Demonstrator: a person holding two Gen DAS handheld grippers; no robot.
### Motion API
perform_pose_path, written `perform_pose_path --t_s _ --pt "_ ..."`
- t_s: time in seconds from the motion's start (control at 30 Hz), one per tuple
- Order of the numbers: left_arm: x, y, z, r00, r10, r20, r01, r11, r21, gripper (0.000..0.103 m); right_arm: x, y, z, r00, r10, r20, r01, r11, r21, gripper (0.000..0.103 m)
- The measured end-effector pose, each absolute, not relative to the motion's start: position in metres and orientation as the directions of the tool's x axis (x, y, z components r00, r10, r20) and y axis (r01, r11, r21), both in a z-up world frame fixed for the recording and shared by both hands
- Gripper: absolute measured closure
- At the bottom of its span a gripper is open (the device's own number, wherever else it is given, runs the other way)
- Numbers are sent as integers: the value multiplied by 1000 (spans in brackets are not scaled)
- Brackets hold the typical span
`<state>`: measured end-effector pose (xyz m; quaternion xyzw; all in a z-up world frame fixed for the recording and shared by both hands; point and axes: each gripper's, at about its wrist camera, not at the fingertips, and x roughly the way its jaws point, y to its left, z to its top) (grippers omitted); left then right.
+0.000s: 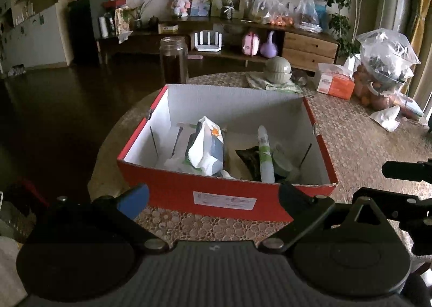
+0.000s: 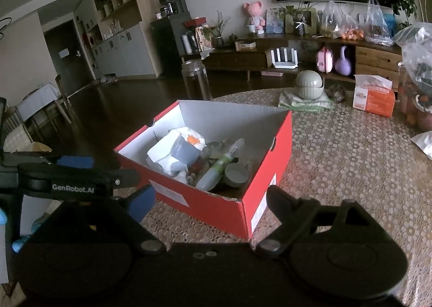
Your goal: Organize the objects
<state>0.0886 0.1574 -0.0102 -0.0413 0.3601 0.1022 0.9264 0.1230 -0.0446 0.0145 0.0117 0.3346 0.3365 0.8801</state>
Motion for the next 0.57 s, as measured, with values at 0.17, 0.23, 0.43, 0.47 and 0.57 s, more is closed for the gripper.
perform_pose_path --t_s 0.17,0.23,0.43,0.47,0.57 --pt "90 152 -6 744 153 -650 -200 980 2 0 121 -49 12 547 603 -581 -583 772 252 14" --pt "90 149 -3 753 159 -639 -195 981 14 0 122 -50 12 548 601 -581 -580 774 253 14" --pt "93 143 0 761 147 -632 -179 984 13 0 125 -57 10 551 603 -577 -568 777 270 14" --pt "93 142 0 760 147 -633 -179 984 14 0 125 -58 10 552 603 -575 -567 778 272 14" --pt "94 139 -2 754 137 -643 -175 985 5 0 126 -62 10 557 603 -572 -562 780 275 14"
